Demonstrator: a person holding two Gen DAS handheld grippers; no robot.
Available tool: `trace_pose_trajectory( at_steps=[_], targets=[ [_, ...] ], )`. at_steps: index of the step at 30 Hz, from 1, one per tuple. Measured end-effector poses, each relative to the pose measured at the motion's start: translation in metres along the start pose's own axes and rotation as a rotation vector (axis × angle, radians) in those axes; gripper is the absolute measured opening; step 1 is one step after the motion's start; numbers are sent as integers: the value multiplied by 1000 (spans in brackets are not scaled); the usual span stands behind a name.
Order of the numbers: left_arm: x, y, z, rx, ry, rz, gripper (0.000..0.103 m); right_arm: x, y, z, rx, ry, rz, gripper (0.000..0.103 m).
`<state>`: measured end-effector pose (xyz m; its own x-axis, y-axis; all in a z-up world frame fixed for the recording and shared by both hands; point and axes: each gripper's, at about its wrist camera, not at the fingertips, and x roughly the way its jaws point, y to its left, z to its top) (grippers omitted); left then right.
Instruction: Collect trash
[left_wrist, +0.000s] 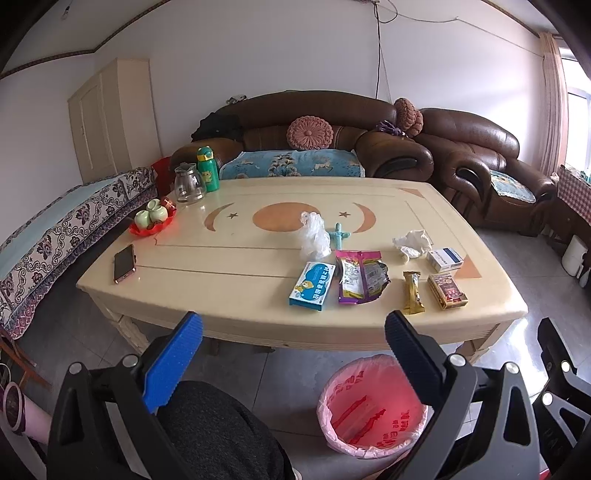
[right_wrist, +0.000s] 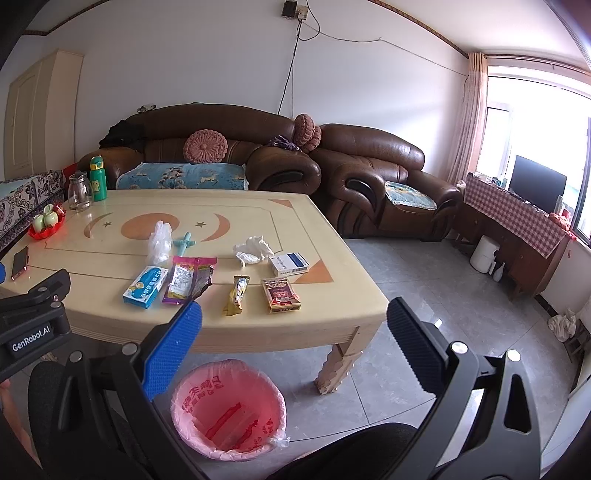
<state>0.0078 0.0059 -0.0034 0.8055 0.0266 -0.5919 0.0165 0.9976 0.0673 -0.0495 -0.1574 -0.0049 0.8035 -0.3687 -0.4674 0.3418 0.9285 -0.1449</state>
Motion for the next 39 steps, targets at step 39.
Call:
trace_pose_trajectory(
  at_steps=[39],
  targets=[
    [35,1,4,12,47,30,97,34,9,6,-29,22,12,98]
  ],
)
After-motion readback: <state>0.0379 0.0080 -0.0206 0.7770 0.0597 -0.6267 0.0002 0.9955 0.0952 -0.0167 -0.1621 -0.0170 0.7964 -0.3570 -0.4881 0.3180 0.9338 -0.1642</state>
